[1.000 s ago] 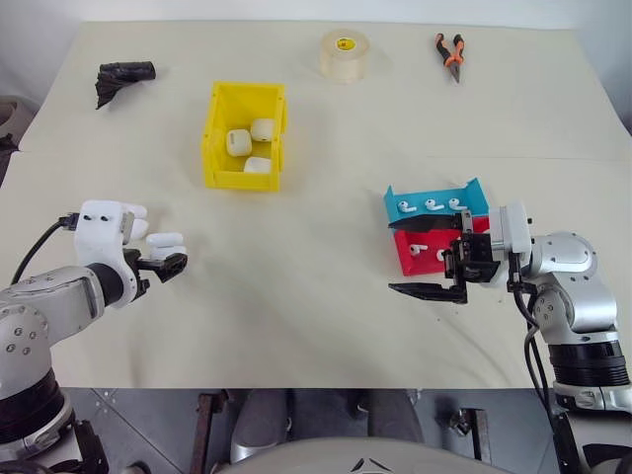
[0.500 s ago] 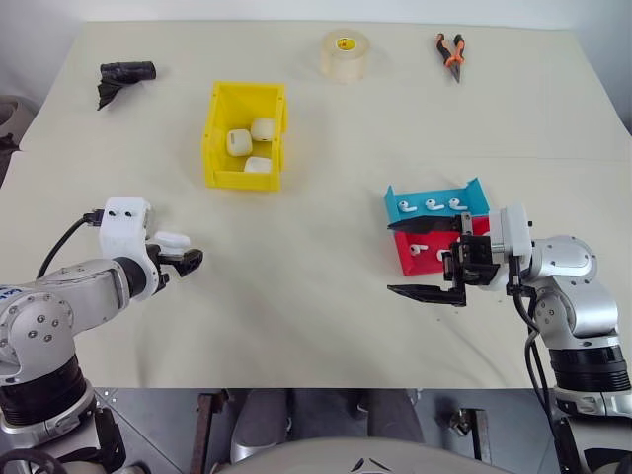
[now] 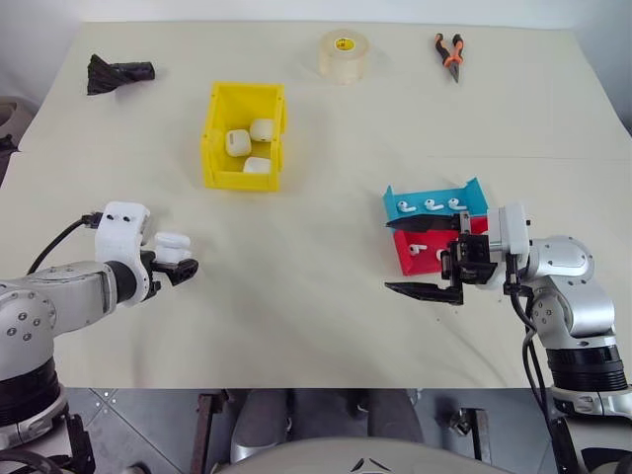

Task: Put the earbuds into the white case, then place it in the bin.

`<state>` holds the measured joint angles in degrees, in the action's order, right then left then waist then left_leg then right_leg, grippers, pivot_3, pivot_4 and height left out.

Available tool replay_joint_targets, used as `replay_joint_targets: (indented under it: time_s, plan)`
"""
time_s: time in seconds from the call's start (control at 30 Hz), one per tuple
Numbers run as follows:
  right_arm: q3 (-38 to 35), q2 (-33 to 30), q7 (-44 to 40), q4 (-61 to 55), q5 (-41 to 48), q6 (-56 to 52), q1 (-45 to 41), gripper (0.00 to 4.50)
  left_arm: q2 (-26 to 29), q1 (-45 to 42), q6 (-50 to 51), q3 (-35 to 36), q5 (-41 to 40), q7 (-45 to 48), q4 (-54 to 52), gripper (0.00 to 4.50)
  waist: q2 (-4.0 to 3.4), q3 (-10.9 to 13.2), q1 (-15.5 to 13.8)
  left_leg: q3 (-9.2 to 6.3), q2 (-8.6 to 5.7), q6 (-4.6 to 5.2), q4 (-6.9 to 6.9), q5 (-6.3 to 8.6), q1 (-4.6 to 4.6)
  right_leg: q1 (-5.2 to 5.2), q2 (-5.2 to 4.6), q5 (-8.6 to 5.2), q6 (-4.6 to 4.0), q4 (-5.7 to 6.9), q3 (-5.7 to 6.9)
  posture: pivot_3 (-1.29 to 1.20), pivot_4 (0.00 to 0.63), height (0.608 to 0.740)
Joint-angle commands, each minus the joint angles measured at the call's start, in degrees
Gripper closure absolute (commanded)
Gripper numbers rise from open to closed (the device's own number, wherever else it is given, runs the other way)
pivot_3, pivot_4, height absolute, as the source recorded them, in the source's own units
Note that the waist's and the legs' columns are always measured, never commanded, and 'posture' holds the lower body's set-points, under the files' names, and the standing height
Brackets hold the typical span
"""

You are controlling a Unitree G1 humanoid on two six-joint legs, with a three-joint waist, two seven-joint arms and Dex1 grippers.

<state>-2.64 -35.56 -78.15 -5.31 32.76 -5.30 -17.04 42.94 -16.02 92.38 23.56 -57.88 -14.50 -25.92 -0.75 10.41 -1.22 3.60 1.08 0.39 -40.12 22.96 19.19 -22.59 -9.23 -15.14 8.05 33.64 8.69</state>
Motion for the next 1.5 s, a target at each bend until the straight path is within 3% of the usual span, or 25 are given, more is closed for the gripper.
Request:
replay_joint_targets:
  time_s: [0.03, 0.23, 0.33, 0.43, 0.6, 0.73, 0.77, 0.87, 0.97, 1.03, 1.23, 1.5]
  plan:
    - [-0.29, 0.09, 0.62, -2.65, 0.44, 0.51, 0.76, 0.0, 0.47, -0.41, 0.12, -0.62, 1.24, 0.99, 1.25, 0.05, 0.0, 0.0, -0.07, 0.0, 0.0, 0.0, 0.0, 0.0, 0.0, 0.0, 0.0, 0.0, 0.0, 0.01, 0.0, 0.0, 0.15, 0.74]
    - [-0.25, 0.11, 1.24, -3.36, 0.39, 0.52, 1.45, 0.0, -0.55, -1.2, 0.12, -1.28, 3.97, 1.98, 1.55, 0.05, -0.01, 0.0, -0.13, 0.0, 0.0, -0.05, -0.01, -0.03, -0.02, 0.0, 0.0, 0.0, 0.0, 0.04, -0.01, 0.0, 0.15, 0.74]
    - [-0.23, 0.12, 1.53, -3.57, 0.4, 0.5, 1.61, 0.0, -0.51, -0.67, 0.12, -1.87, 4.87, 3.13, 1.18, 0.69, -0.01, -0.01, -0.11, 0.01, -0.01, -0.07, -0.01, -0.04, -0.04, 0.0, 0.0, 0.0, 0.0, 0.07, -0.02, 0.0, 0.15, 0.74]
    - [-0.23, 0.05, 1.66, -3.62, 0.46, 0.51, 1.7, 0.0, -0.3, 0.0, 0.12, -1.74, 5.72, 4.13, 0.68, 1.65, -0.01, -0.01, -0.12, 0.02, -0.01, -0.07, -0.01, -0.04, -0.04, 0.0, 0.0, 0.0, 0.0, 0.07, -0.04, 0.0, 0.15, 0.74]
    - [-0.08, 0.09, 1.66, -3.34, 0.29, 0.65, 1.56, 0.0, -0.6, 1.2, -1.6, 0.41, 7.42, 8.36, -1.65, 1.74, -0.01, 0.0, -0.04, 0.02, -0.01, -0.07, 0.0, -0.04, -0.04, 0.0, 0.0, 0.0, 0.0, 0.06, -0.04, 0.0, 0.15, 0.74]
    - [-0.3, -0.34, 1.38, -2.94, 0.06, 0.85, 1.63, 0.0, -3.21, 6.01, -15.74, 3.85, 6.68, 18.63, -6.45, 1.74, 0.0, 0.0, -0.04, 0.03, -0.01, -0.07, 0.02, -0.04, 0.02, -0.03, 0.0, 0.0, 0.0, 0.0, -0.04, 0.0, 0.15, 0.74]
    - [-0.57, -0.8, 1.2, -2.57, -0.14, 0.94, 1.54, 0.0, -4.62, 8.68, -24.02, 4.3, 7.55, 25.28, -8.37, 1.74, 0.01, 0.0, -0.06, 0.02, 0.0, -0.07, 0.02, -0.03, 0.04, -0.04, 0.0, 0.0, 0.0, -0.01, -0.03, 0.0, 0.15, 0.74]
    - [-1.76, -2.44, 0.71, -1.55, -0.43, 0.95, 1.08, 0.0, -6.98, 16.56, -45.92, 1.76, 13.2, 42.64, -12.72, 1.74, 0.01, 0.01, 0.09, 0.08, 0.0, -0.1, 0.03, -0.01, 0.1, -0.09, 0.0, 0.0, 0.0, -0.08, -0.02, 0.0, 0.15, 0.74]
    - [-3.78, -4.74, 1.01, -1.09, -0.25, 0.57, 1.19, 0.0, -13.82, 19.99, -62.68, -0.67, 16.48, 51.28, -12.38, 1.74, -0.05, 0.01, -0.06, 0.13, 0.0, -0.1, 0.04, -0.01, 0.08, -0.09, 0.01, 0.0, 0.0, -0.12, -0.02, 0.0, 0.15, 0.74]
    - [-5.38, -6.99, 0.64, -0.75, -0.51, 0.84, 2.03, 0.0, -15.23, 20.99, -69.19, -4.33, 18.61, 57.17, -11.44, 1.74, -0.03, 0.02, -0.27, 0.14, 0.01, -0.1, 0.0, 0.0, 0.09, -0.08, 0.01, 0.0, 0.0, -0.1, -0.03, 0.0, 0.15, 0.74]
    - [-12.8, -13.62, 1.86, 0.22, -1.98, 2.09, 6.03, 0.0, -23.26, 14.7, -85.8, -20.01, 27.13, 66.42, -1.52, 1.74, -0.02, 0.02, -0.6, 0.14, -0.01, 0.0, -0.05, 0.01, 0.07, -0.02, -0.01, 0.03, 0.05, -0.08, -0.01, 0.0, 0.15, 0.74]
    - [-20.35, -20.75, 6.39, -1.54, -8.83, 0.63, 16.79, 0.0, -33.07, 3.0, -102.31, -30.35, 31.61, 75.2, 16.58, 1.74, -0.02, 0.01, -0.41, 0.19, -0.05, 0.13, -0.07, 0.05, 0.08, 0.01, -0.05, 0.07, 0.12, -0.12, 0.01, 0.0, 0.15, 0.74]
